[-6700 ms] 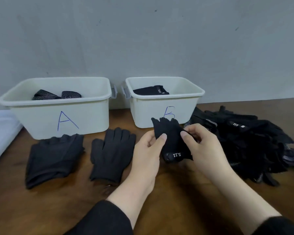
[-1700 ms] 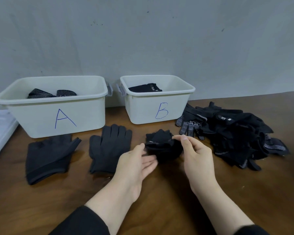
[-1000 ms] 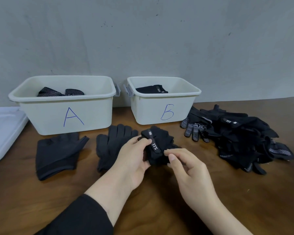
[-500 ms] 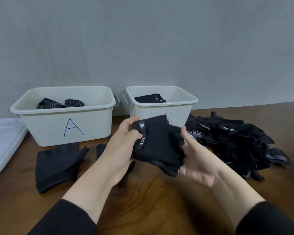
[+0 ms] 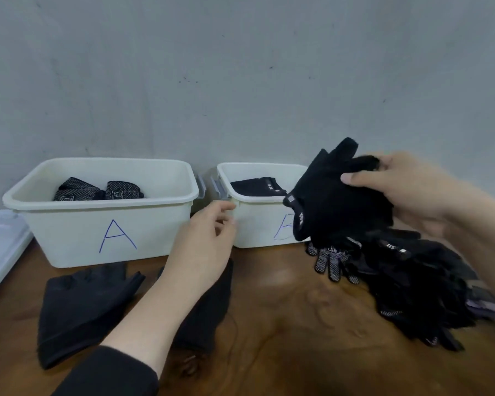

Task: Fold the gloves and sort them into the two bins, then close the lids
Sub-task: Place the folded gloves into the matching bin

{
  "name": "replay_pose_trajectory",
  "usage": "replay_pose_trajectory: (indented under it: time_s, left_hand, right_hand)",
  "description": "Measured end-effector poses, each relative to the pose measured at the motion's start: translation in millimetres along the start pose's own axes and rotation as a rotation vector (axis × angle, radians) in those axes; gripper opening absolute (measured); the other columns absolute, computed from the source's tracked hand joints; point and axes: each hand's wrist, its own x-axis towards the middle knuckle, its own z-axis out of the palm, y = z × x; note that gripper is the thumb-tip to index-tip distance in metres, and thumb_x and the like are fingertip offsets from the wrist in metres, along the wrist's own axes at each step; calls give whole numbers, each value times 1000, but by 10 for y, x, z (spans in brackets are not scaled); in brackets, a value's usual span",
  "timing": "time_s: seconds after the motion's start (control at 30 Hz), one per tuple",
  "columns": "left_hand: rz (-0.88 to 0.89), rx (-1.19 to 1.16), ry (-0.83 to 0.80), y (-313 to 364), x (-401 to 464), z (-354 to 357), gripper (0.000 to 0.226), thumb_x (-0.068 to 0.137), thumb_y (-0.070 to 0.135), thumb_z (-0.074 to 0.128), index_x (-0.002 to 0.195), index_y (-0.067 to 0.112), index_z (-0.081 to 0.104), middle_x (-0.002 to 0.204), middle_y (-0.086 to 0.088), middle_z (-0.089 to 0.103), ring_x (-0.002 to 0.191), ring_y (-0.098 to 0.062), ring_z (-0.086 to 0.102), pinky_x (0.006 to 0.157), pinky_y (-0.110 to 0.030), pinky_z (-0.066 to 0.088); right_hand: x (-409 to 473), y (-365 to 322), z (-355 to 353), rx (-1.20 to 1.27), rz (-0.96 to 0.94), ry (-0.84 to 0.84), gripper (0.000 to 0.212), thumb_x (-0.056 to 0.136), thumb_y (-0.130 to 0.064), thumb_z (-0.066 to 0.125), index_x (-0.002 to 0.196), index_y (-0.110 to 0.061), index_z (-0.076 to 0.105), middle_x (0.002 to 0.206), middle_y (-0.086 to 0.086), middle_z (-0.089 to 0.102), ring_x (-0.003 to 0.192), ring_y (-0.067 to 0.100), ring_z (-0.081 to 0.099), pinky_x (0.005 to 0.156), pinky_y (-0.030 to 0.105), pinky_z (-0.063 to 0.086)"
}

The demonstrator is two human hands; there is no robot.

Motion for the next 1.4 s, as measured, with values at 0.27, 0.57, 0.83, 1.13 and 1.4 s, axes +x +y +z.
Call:
replay_pose_trajectory:
  time_s: [0.27,0.57,0.83,1.13,1.4]
  left_hand:
    - [368,362,155,-119,536,119,30,96,15,55,123,13,69,126,0,67,119,-21,59,107,-38,41]
    - [328,468,61,-303,674,127,44,91,27,44,128,20,66,127,8,68,126,-10,55,115,-26,20]
    - [320,429,39,-262,654,88,41,95,29,43,130,26,64,121,14,69,112,-1,55,113,-14,10]
    - [321,409,55,-268,637,109,38,93,30,43,119,26,70,124,15,69,115,1,52,112,-14,10]
    - [344,399,68,-300,650,116,30,93,26,47,109,26,73,115,15,71,109,0,57,112,-19,18]
  right_hand:
    - [1010,-414,-136,-168,-19,83,21,96,-17,67,115,-8,69,108,10,76,102,25,73,92,41,58]
    - [1981,-168,576,57,134,-53,12,95,-9,63,107,-13,64,99,9,73,77,16,73,62,31,62]
    - [2131,684,799,-697,-60,-69,32,93,-36,70,121,-28,58,113,-4,65,96,22,64,89,36,50]
    - [2222,666,824,-1022,-223,-335,51,92,-49,66,139,-48,47,136,-19,55,115,15,56,100,37,45]
    - [2424,660,1179,-1285,-358,-465,28,100,-38,59,127,-33,60,123,-8,55,121,19,48,91,37,28]
